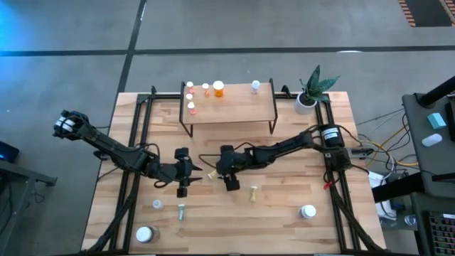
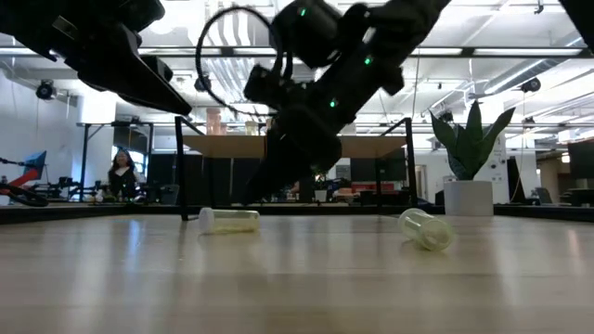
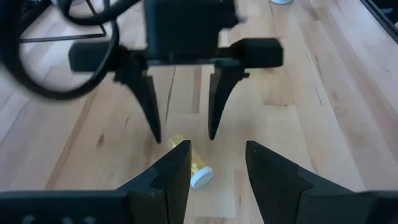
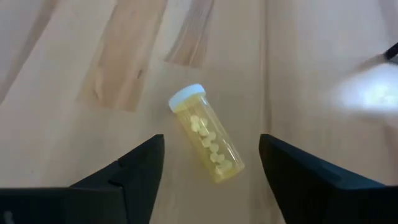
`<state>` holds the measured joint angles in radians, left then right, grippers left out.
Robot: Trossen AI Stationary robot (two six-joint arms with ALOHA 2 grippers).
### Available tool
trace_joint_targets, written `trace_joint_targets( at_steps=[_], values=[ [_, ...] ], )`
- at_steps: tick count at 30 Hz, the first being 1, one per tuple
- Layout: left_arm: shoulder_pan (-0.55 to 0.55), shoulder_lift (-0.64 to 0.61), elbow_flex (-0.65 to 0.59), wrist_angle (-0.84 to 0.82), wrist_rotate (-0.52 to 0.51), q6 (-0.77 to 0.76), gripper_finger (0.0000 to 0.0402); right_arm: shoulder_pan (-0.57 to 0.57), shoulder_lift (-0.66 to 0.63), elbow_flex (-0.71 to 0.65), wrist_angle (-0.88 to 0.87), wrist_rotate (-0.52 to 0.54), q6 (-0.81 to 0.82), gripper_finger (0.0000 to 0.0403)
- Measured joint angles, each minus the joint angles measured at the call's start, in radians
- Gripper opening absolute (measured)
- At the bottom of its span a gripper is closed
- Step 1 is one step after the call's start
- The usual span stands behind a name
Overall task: Pick and place medicine bottles onto shelf by color
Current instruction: Put the left yellow pill bottle on the shelf
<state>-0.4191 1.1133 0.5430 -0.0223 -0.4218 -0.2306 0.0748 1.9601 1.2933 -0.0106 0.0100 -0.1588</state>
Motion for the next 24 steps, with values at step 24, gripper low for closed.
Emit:
trace_joint_targets(
  at_steps=[24],
  values=[
    [0.000,0.000,-0.007,0.020,-0.003,0.001,0.0136,-0.042,0.080,0.010,-0.006,-0.101,0.030,0.0178]
  ],
)
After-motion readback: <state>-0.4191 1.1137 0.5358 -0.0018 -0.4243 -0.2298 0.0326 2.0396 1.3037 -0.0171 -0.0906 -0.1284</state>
